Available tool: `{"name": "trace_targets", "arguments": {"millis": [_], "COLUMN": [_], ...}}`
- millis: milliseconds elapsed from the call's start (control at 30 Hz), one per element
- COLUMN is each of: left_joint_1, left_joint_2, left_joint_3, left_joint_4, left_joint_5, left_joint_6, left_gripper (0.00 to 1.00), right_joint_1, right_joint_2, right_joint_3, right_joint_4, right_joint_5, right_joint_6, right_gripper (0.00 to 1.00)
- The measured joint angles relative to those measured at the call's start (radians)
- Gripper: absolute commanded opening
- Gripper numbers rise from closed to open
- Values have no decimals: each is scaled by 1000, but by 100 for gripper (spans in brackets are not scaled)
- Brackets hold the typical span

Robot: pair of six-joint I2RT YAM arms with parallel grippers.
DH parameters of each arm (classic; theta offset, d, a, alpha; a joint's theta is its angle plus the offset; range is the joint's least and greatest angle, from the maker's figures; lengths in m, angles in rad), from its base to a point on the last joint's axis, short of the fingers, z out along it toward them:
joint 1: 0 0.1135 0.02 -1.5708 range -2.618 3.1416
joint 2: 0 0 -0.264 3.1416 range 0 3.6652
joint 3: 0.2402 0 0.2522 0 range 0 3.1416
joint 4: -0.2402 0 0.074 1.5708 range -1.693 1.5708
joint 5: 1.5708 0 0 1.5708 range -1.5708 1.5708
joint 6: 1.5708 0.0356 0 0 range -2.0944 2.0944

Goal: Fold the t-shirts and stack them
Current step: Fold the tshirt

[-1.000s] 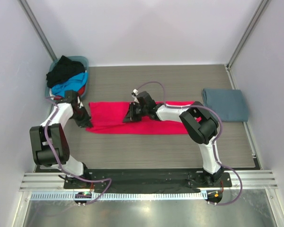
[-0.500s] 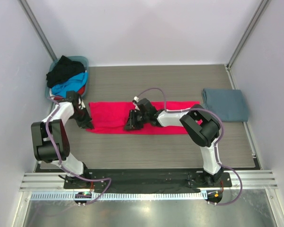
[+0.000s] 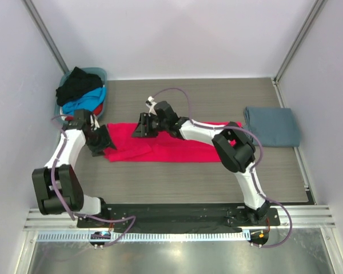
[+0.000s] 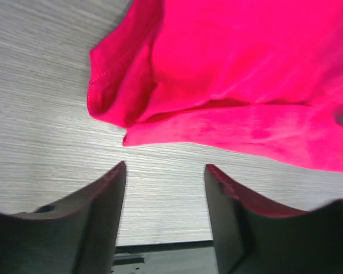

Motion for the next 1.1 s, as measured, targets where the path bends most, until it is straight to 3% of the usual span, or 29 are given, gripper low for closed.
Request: {"name": "trace_targets", "arguments": {"millis": [133, 300, 667, 933, 1100], "left_joint_1": [0, 0, -2, -3, -3], "left_joint_2": [-67, 37, 371, 433, 433], "left_joint_3": [11, 81, 166, 249, 260], "left_joint_4": [-3, 17, 69, 24, 22], "left_joint_5": [4, 48, 126, 69, 13], "left_joint_6": [-17, -42, -53, -53, -53], "left_gripper": [58, 58, 54, 51, 52], "right_joint_1": [0, -3, 0, 11, 9], "right_joint_2": [142, 242, 119, 40, -41], "right_joint_3": [98, 110, -124, -220, -225], "right_joint_4": [8, 36, 140, 153, 60], "right_joint_5": [-47, -119, -149, -146, -106], "right_joint_6": [9, 53, 82, 87, 41], "right_gripper": [50, 49, 48, 53, 58]}}
